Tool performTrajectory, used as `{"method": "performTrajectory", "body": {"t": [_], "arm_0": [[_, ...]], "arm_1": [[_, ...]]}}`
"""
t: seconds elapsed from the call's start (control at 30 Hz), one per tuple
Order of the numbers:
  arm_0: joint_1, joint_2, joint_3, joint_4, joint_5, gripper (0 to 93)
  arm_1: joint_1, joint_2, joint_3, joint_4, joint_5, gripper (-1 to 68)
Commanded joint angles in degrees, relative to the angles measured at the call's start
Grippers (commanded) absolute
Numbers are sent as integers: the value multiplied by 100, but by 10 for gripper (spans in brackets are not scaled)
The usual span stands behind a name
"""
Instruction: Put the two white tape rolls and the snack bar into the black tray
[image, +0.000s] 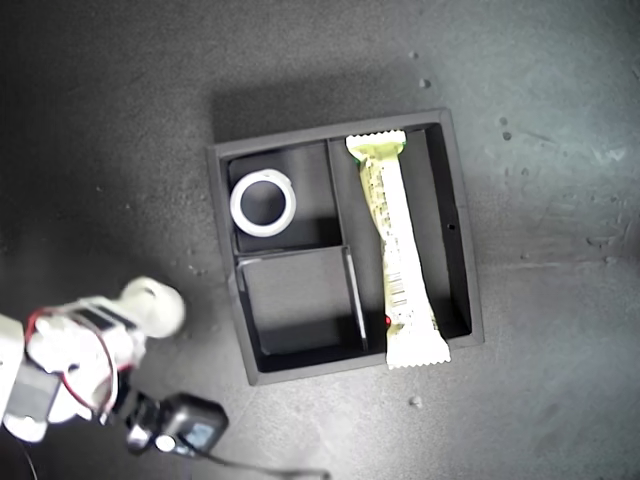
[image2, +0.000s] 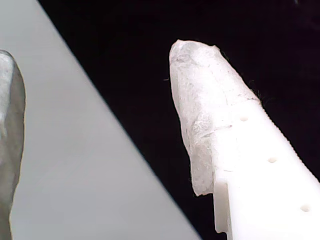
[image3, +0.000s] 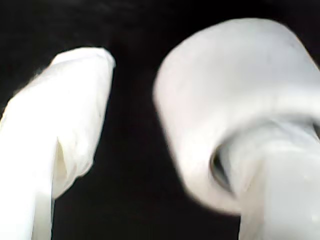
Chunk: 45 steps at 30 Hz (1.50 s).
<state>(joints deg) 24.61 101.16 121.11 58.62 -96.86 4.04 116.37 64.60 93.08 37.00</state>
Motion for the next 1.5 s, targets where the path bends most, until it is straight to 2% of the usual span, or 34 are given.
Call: {"method": "performTrajectory", "body": {"t": [0.0, 0.1, 0.2, 0.27, 0.4, 0.5, 0.6, 0.7, 0.83, 1.03, 1.3, 1.47], "arm_0": [[35, 352, 105, -26, -35, 153], [18, 220, 79, -70, -9, 138], [-44, 35, -35, -88, -9, 50], [-114, 53, -158, 35, 35, 26], [-308, 448, -1178, 1433, 413, 12], [-483, 448, -2927, 2830, 993, 9], [-668, -334, -5344, 3938, 1652, 8], [-817, -1881, -8209, 4597, 2259, 2], [-1046, -3542, -10046, 4623, 2637, 1], [-1090, -4825, -10573, 4632, 2461, 1], [-870, -5994, -10916, 4632, 2101, 20], [-738, -5906, -10986, 4641, 2197, 217]], "arm_1": [[-44, 149, -18, -132, -88, 182], [-44, 149, -18, -132, -105, 181], [-62, 149, 9, -132, -79, 162], [-79, 149, 35, -141, 18, 132], [272, 211, -176, 264, 562, 91], [492, 967, 229, 308, 1283, 42], [510, 2329, 1696, -255, 2127, 0], [378, 3885, 3990, -1274, 2892, -1], [18, 5563, 6987, -2892, 3524, -1], [-369, 5880, 8974, -4421, 3727, -1], [-510, 6530, 10248, -5089, 3841, -1], [-501, 7436, 10564, -4755, 3841, -1]]}}
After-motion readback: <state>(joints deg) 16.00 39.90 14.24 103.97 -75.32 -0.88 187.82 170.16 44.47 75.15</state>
